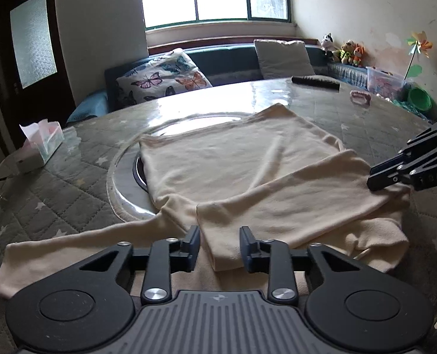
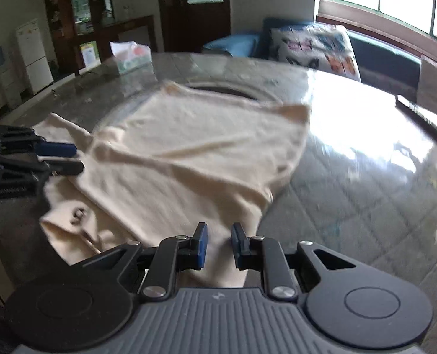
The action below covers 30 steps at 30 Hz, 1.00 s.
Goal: Fold clothes
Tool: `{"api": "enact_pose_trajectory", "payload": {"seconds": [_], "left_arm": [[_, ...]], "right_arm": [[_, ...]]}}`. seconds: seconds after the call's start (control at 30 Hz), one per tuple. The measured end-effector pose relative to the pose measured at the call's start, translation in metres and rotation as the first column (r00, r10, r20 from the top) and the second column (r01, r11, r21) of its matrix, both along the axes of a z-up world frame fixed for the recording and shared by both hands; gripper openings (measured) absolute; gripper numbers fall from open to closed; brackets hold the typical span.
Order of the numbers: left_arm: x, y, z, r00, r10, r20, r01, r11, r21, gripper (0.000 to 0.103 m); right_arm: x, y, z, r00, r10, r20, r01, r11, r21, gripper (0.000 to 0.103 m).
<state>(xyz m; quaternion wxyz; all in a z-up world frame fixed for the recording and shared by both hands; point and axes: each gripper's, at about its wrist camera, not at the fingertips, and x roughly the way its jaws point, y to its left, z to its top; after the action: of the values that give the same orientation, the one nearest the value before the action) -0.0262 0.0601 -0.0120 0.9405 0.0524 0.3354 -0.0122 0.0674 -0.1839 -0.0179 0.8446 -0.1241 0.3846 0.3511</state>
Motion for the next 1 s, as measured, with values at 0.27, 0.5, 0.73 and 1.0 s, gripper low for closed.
{"api": "enact_pose_trajectory", "payload": {"seconds": [0.27, 0.5, 0.73, 1.0], "left_arm": [[0.001, 0.003, -0.005, 1.000, 0.001, -0.022, -0.001, 1.000, -0.004, 0.026], [-0.010, 0.026, 0.004, 0.996, 0.091, -0.008, -0.092, 0.995, -0.033, 0.030], [-0.020, 0.077, 0.003, 0.950, 0.310, -0.031, -0.311, 0.950, -0.022, 0.042], [-0.037, 0.140, 0.000, 0.839, 0.543, -0.039, -0.544, 0.838, -0.041, 0.048]], "right_arm": [[0.012, 0.004, 0.010, 0.999, -0.001, 0.037, 0.000, 0.999, 0.035, 0.017], [0.024, 0.014, -0.001, 0.999, -0.025, 0.038, 0.024, 1.000, 0.018, 0.018], [0.004, 0.051, 0.007, 0.992, 0.103, 0.075, -0.104, 0.995, 0.006, 0.020], [-0.019, 0.118, 0.002, 0.951, 0.294, 0.094, -0.294, 0.956, -0.014, 0.024]]}}
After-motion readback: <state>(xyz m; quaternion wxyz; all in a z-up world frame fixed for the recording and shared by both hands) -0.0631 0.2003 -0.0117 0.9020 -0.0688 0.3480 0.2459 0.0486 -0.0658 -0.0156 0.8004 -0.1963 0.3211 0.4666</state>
